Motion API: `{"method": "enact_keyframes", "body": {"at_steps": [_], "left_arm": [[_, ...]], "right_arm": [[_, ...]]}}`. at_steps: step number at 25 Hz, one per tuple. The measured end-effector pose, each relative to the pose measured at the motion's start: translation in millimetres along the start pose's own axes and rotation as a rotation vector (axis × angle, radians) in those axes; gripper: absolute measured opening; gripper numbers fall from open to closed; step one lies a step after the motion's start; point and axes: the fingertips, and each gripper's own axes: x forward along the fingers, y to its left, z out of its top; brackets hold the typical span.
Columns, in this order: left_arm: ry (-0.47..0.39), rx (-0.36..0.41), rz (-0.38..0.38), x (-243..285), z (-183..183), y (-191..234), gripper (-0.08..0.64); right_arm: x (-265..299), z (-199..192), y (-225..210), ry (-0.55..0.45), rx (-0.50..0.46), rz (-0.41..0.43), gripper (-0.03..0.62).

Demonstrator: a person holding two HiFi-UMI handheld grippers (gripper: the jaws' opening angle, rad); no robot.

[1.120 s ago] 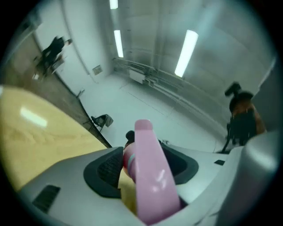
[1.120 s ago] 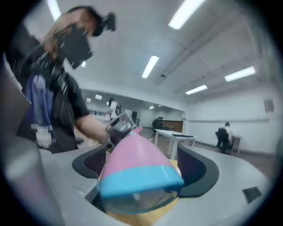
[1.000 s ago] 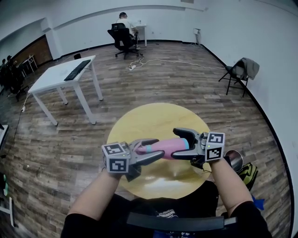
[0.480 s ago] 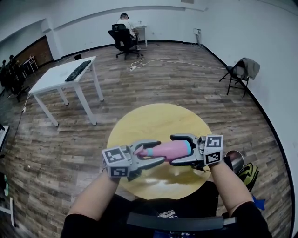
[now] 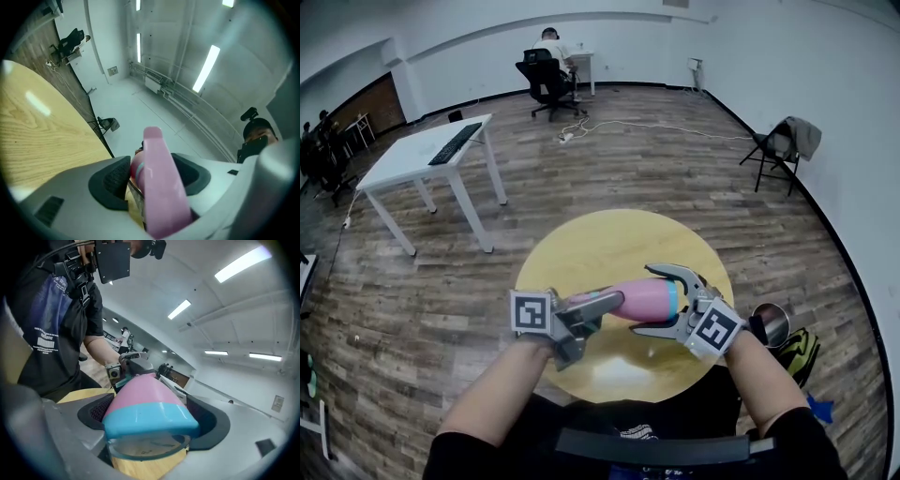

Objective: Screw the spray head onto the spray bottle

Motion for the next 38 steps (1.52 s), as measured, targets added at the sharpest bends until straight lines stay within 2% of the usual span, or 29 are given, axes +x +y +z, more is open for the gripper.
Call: {"method": "enact_keyframes", "body": {"at_steps": [1,2,3,6,8,9,11,12,13,15,18,23,28,31,34,36,38], "left_arm": [[0.004,0.021,0.008,0.4,-1.1,-0.7,0.305],[0.015,0.062,0.024,0.5,-2.7,-0.4,0.302],[0.035,0.131,0.043,0.4,-5.5,0.1,0.302],[0.129,0.439,0.084,0.5,-20.3,-8.1,0.302],[0.159,0.612,0.069,1.2,-27.6,-20.9,0.302],[0.154,0.671,0.051,1.8,-28.0,-27.6,0.302],[0.14,0.749,0.03,3.5,-25.7,-36.2,0.302],[0.143,0.777,0.035,4.6,-25.1,-38.0,0.302],[0.149,0.797,0.043,5.5,-25.2,-38.4,0.302],[0.152,0.805,0.047,5.6,-26.2,-36.6,0.302],[0.125,0.751,0.028,6.0,-27.2,-36.6,0.302],[0.032,0.568,-0.022,6.0,-7.3,-42.9,0.31],[-0.006,0.392,-0.06,3.0,-0.8,-38.9,0.311],[-0.018,0.248,-0.068,2.3,-0.1,-27.9,0.311],[-0.031,0.079,-0.062,-0.1,2.3,-13.7,0.311],[-0.033,-0.003,-0.042,-1.4,2.3,-4.9,0.311],[-0.034,-0.052,-0.026,0.2,1.8,-1.5,0.311]], "right_arm": [[0.4,-0.2,0.4,-0.016,0.039,0.011,0.492],[0.8,0.7,-0.9,-0.042,0.119,0.027,0.494],[0.5,2.4,-4.3,-0.076,0.243,0.05,0.497],[-9.3,6.7,-22.7,-0.208,0.688,0.15,0.505],[-18.0,6.6,-32.6,-0.29,0.906,0.212,0.513],[-19.8,4.7,-33.9,-0.307,0.964,0.236,0.531],[-17.1,2.5,-28.0,-0.301,0.993,0.277,0.531],[-13.7,3.4,-22.7,-0.289,0.982,0.292,0.531],[-10.0,4.2,-17.8,-0.271,0.96,0.296,0.56],[-5.4,2.6,-12.2,-0.229,0.909,0.289,0.563],[-8.3,2.0,-12.2,-0.217,0.869,0.272,0.492],[-17.9,18.1,-30.7,-0.332,0.814,0.185,0.491],[-17.6,23.8,-24.1,-0.278,0.651,0.155,0.485],[-14.8,17.7,-16.4,-0.199,0.493,0.124,0.485],[-9.1,8.2,-7.8,-0.067,0.247,0.084,0.485],[-6.1,1.5,-4.8,0.013,0.077,0.038,0.485],[-5.0,-3.9,-4.3,0.052,-0.034,-0.006,0.485]]}}
